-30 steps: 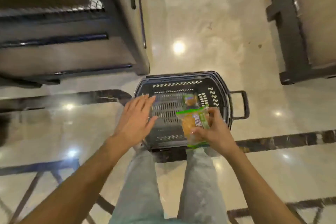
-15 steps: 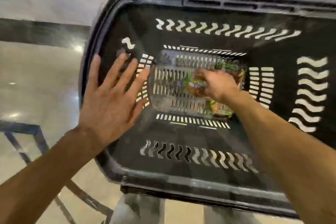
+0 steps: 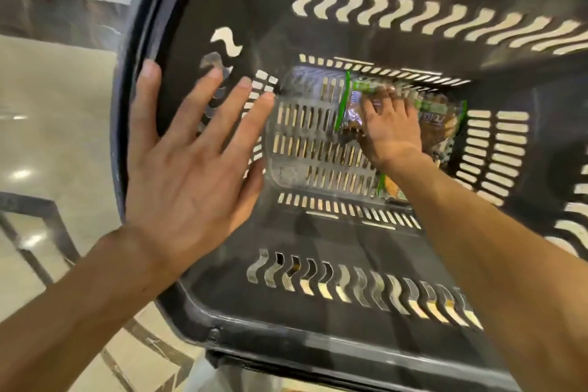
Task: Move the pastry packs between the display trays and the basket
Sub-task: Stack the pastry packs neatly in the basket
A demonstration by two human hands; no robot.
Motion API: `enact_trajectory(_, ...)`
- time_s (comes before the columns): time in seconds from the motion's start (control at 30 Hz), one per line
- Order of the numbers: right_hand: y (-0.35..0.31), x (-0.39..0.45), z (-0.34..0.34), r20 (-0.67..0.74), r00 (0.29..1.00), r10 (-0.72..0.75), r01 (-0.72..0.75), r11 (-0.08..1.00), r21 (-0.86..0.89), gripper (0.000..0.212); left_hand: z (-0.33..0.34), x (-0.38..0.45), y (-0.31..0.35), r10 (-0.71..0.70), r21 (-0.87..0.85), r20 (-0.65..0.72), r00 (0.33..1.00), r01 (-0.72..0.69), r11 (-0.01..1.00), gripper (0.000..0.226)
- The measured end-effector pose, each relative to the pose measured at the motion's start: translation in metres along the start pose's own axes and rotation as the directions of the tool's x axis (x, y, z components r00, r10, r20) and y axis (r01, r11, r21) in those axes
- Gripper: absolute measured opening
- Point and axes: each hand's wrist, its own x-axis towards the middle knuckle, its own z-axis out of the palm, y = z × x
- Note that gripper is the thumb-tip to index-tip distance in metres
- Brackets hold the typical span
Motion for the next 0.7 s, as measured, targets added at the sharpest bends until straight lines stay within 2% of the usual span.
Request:
enact_trajectory(0.17,0.005,-0.006,0.013,0.049,0.999,0.01,-0.008,0.999,-0.05,0.097,0.001,0.001,0.0,0.003,-0.009,-0.022,1.0,-0.003,1.0,0.057)
enact_trajectory(0.3,0.012,-0.019,0.001,0.116,0.992,0.039,-0.038,0.999,-0.013,0.093,0.002,0.0,-0.001,-0.004,-0.036,-0.044,0.999,0.002,0.999,0.054)
enact_trajectory(0.43,-0.008,-0.064,-0.033,0.03,0.998,-0.056,0.053,0.992,0.111,0.096,-0.005,-0.001,-0.003,0.01,-0.107,-0.017,1.0,-0.012,0.994,0.051)
enact_trajectory(0.53,-0.019,-0.131,-0.083,-0.035,0.987,-0.158,0.161,0.984,0.08,0.095,-0.039,-0.019,-0.003,-0.004,-0.2,0.021,1.0,0.008,0.98,0.046)
enact_trajectory(0.6,-0.015,-0.189,-0.138,-0.068,0.977,-0.202,0.207,0.976,0.065,0.092,-0.085,-0.037,-0.005,-0.019,-0.246,0.036,0.999,0.027,0.969,0.045)
enact_trajectory(0.7,-0.006,-0.283,-0.249,-0.212,0.942,-0.262,0.277,0.96,0.046,0.077,-0.183,-0.06,-0.018,-0.092,-0.301,-0.045,0.995,0.075,0.951,0.049)
